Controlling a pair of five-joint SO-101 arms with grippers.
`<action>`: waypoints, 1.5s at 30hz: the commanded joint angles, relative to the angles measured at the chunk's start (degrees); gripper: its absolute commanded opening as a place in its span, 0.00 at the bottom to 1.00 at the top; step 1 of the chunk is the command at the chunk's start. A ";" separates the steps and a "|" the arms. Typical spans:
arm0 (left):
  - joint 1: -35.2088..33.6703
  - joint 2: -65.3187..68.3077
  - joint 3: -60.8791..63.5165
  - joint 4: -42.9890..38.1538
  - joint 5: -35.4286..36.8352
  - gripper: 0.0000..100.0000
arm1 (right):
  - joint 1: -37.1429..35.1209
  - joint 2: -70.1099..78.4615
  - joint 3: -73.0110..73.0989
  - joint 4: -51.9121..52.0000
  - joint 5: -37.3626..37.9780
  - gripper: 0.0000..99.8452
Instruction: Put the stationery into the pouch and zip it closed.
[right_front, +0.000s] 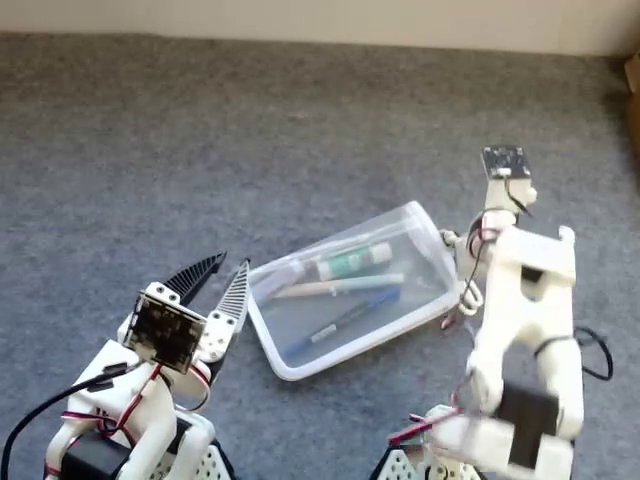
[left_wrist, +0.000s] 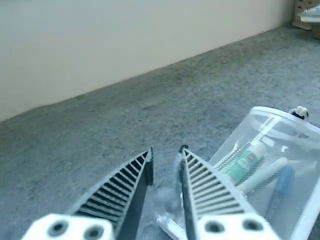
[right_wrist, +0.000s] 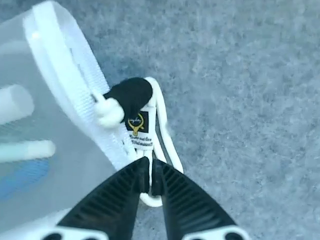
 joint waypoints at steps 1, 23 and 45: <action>-8.31 -0.04 -0.57 -1.76 6.07 0.10 | 0.48 5.58 -5.76 0.04 0.79 0.01; -13.49 -0.04 -0.22 -4.22 9.14 0.10 | -32.75 -12.97 14.46 0.48 0.44 0.01; -13.49 0.04 -0.22 -4.22 9.14 0.10 | -28.53 -19.21 2.86 17.36 21.36 0.23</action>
